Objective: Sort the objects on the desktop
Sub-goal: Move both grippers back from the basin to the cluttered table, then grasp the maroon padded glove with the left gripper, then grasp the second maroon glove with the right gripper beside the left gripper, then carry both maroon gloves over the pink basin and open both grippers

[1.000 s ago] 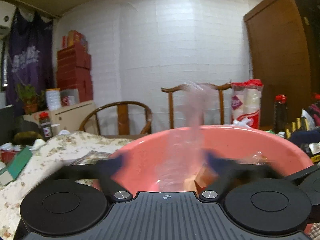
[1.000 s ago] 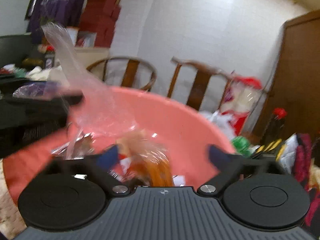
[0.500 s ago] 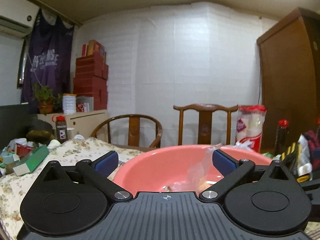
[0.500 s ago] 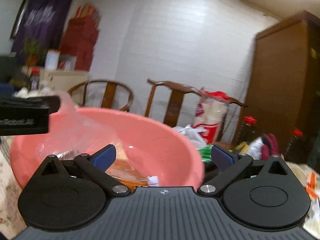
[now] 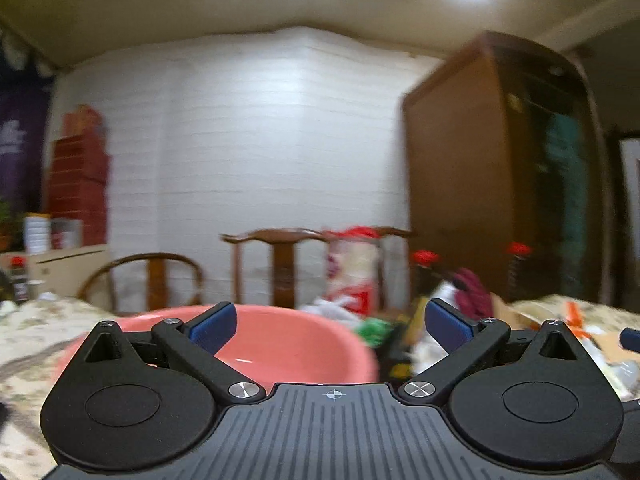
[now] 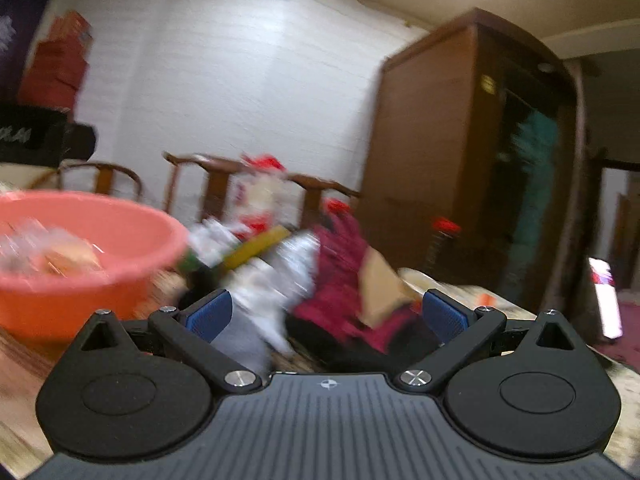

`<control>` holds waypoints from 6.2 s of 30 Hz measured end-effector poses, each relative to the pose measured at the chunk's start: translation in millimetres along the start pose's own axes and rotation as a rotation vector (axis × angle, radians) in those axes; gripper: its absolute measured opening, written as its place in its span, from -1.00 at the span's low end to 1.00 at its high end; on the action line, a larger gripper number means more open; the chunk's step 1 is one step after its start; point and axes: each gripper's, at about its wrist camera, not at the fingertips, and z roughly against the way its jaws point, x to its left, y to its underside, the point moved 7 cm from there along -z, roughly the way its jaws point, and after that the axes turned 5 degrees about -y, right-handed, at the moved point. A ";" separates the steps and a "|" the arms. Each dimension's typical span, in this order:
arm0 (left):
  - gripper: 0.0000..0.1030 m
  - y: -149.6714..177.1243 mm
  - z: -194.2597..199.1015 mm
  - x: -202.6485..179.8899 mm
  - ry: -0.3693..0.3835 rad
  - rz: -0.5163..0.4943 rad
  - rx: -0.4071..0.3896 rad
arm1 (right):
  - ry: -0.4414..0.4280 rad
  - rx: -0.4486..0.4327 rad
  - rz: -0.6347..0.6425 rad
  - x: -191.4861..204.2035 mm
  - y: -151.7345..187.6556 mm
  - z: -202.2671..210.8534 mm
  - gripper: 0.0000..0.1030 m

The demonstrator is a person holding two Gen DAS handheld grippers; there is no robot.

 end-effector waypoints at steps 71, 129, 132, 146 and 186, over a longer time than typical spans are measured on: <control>-0.53 104.8 -88.1 -86.2 0.244 -0.306 0.212 | -0.249 0.256 -0.397 -52.0 0.7 -124.5 0.85; -0.52 113.7 -85.9 -74.5 0.234 -0.335 0.199 | -0.202 0.368 -0.130 23.7 15.1 -185.2 -0.35; -0.52 113.0 -85.1 -75.1 0.231 -0.341 0.192 | -0.214 0.357 -0.119 23.9 19.8 -177.8 -0.46; -0.52 63.8 -66.8 -68.7 0.181 -0.327 0.066 | -0.239 0.149 -0.162 -5.2 -30.5 -122.4 -0.54; 1.00 13.2 -48.1 162.1 -0.315 -0.112 0.101 | -0.383 0.089 0.071 200.6 -114.4 -121.9 0.84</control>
